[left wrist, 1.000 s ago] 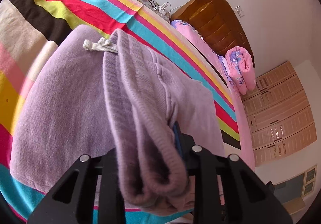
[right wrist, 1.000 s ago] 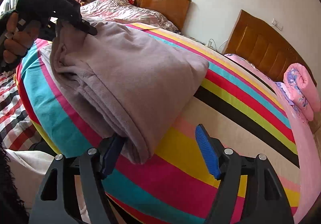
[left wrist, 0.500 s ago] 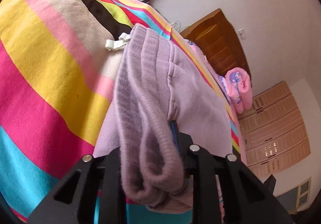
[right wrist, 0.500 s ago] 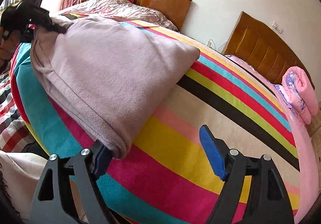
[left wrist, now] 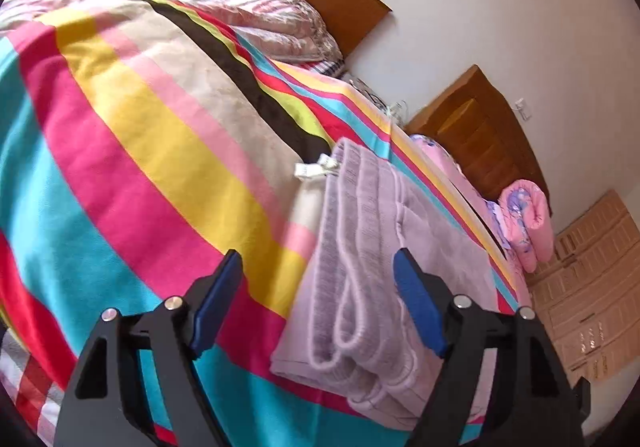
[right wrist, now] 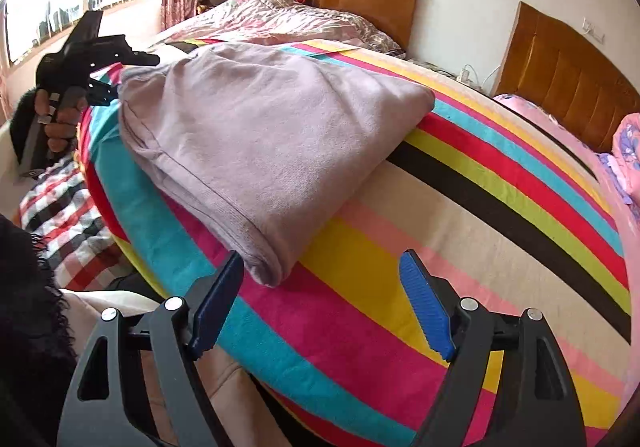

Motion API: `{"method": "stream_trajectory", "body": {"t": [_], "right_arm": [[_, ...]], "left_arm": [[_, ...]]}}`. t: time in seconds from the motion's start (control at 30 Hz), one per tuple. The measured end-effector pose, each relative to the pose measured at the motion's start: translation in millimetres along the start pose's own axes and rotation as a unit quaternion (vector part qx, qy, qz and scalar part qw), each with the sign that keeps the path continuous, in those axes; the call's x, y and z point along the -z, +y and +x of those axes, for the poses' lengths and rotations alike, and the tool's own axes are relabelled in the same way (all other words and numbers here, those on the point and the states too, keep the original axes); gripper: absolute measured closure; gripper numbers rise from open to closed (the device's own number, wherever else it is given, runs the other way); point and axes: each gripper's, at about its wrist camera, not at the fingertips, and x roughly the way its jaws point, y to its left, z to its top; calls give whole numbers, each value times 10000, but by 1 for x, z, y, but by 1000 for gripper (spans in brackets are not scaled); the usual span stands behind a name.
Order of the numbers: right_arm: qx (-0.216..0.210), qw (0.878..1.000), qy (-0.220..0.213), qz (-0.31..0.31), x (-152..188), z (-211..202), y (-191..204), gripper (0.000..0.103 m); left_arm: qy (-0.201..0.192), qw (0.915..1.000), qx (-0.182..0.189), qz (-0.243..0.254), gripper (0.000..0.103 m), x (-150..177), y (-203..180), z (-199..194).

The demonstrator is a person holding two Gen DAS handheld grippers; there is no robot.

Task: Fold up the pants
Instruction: 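Lower the folded pants onto the striped sheet with both tools, then open both tools and release the folded pants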

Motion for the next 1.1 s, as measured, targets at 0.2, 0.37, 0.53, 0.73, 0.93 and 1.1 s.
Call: {"method": "stream_trajectory", "body": {"t": [0.2, 0.37, 0.53, 0.73, 0.93, 1.1], "right_arm": [[-1086, 9906, -809, 201, -42, -4, 9, 25], [-1280, 9917, -97, -74, -47, 63, 44, 27], [-1796, 9789, -195, 958, -41, 60, 13, 31], [-1280, 9856, -422, 1022, -92, 62, -24, 27], [-724, 9952, 329, 577, -142, 136, -51, 22], [-340, 9877, -32, 1528, -157, 134, -101, 25]], "left_arm": [[-431, 9818, 232, 1836, 25, 18, -90, -34], [229, 9764, 96, 2146, 37, 58, -93, 21], [160, 9753, 602, 2120, 48, 61, -60, 22], [35, 9724, 545, 2270, 48, 67, -59, 24], [65, 9671, 323, 2521, 48, 70, -65, 24], [48, 9636, 203, 2666, 48, 72, -69, 22]]}}
